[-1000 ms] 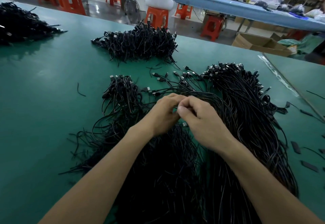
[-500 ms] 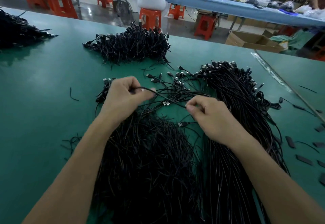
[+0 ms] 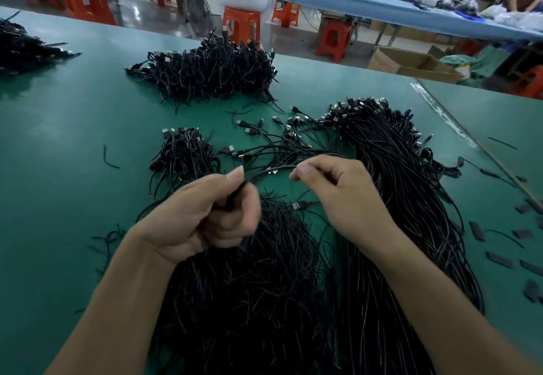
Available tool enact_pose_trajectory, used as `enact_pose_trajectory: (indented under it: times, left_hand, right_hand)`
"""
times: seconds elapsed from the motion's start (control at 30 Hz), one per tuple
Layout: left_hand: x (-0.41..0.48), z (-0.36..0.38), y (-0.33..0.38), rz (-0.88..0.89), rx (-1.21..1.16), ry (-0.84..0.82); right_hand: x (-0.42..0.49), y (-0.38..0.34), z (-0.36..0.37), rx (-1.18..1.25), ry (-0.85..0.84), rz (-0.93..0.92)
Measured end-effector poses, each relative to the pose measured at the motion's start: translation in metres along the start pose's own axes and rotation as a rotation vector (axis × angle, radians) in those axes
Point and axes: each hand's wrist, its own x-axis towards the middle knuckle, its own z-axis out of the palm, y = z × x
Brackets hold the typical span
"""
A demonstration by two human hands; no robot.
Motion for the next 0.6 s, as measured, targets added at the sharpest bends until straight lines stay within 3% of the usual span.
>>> enact_pose_trajectory:
  times: [0.1,0.2,0.3,0.37,0.47,0.6]
  left_hand:
    - [0.01,0.015,0.001,0.134,-0.215,0.069]
    - [0.022,0.025,-0.003,0.229,-0.32,0.342]
    - [0.028,0.029,-0.01,0.3,-0.292,0.556]
    - [0.029,0.029,-0.015,0.347,-0.16,0.644]
    - [0.032,0.029,-0.023,0.38,0.24,0.782]
    - [0.035,0.032,-0.028,0.321,0.767,0.758]
  right_hand:
    - [-0.006,-0.001,0.011,-0.097,-0.109,-0.002]
    - [-0.02,-0.005,0.027,-0.163,-0.302,-0.026]
    - [-0.028,-0.006,0.032,-0.208,-0.355,-0.061]
    - [-0.031,-0.005,0.032,-0.263,-0.369,-0.056]
    - [-0.035,-0.003,0.032,-0.33,-0.387,-0.047]
    - [-0.03,-0.011,0.024,-0.289,-0.297,-0.104]
